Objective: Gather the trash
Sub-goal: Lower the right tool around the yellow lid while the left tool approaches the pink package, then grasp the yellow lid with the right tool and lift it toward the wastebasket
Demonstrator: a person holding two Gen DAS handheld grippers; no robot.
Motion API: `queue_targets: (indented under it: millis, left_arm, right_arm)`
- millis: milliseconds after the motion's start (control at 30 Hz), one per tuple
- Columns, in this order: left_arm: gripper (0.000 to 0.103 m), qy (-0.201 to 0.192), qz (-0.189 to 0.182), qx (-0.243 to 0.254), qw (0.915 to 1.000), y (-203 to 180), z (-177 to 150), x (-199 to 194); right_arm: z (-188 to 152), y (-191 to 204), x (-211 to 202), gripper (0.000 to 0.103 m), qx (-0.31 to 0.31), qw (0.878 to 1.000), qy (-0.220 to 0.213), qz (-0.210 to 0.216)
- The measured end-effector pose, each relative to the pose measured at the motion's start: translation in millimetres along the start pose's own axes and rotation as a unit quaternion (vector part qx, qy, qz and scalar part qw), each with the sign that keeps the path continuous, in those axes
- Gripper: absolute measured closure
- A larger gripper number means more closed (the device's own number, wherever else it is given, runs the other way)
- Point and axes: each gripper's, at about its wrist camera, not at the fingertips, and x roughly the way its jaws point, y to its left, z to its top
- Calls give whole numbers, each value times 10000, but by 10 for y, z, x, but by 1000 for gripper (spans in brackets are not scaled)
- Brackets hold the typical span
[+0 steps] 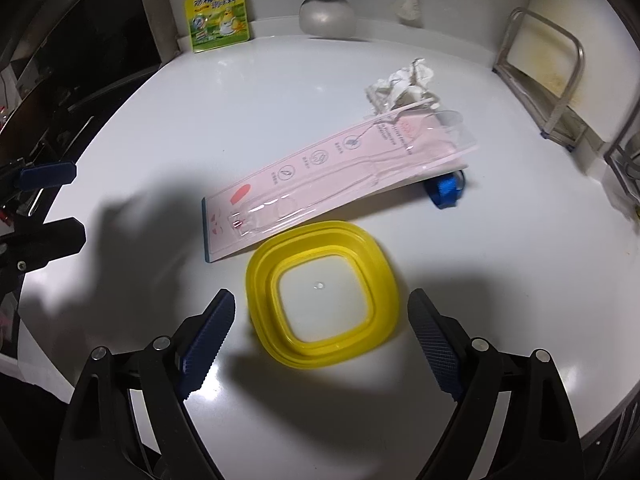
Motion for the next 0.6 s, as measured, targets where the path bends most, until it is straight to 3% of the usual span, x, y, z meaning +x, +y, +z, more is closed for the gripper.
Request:
queue_targets:
  millis: [600]
  left_arm:
    - [13,35,14,16,10000,-48,-27,34]
  right_arm:
    - [1,-69,141,19,258,9996,-105,-44]
